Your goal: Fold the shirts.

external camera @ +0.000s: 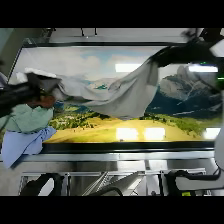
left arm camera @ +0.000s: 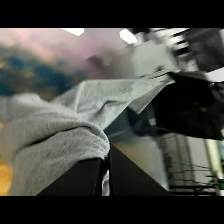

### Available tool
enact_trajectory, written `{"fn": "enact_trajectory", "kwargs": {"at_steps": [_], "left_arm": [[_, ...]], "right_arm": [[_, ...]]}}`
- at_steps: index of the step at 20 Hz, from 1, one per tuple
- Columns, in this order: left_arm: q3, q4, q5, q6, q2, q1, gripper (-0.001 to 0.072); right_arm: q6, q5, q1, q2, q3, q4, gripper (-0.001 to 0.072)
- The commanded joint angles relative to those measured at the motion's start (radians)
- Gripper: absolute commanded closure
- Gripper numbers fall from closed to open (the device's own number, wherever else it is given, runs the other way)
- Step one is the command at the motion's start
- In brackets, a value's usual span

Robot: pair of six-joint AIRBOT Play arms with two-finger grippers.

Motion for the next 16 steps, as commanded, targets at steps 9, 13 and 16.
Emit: {"fn": "enact_trajectory", "kwargs": {"at_steps": [9,13,16], "left_arm": [[0.08,0.117,0.29,0.148,-0.427,-0.022,-0.0003],[0.15,0.117,0.206,0.148,-0.436,0.04,-0.0003],[0.139,0.164,0.126,0.145,-0.437,0.039,-0.0003]], "right_arm": [[0.0,-0.055,0.063,-0.367,-0.017,-0.062,0.07],[0.072,-0.057,0.051,-0.345,-0.017,-0.215,0.07],[0.1,-0.019,0.043,-0.345,-0.017,-0.211,0.0699]]}}
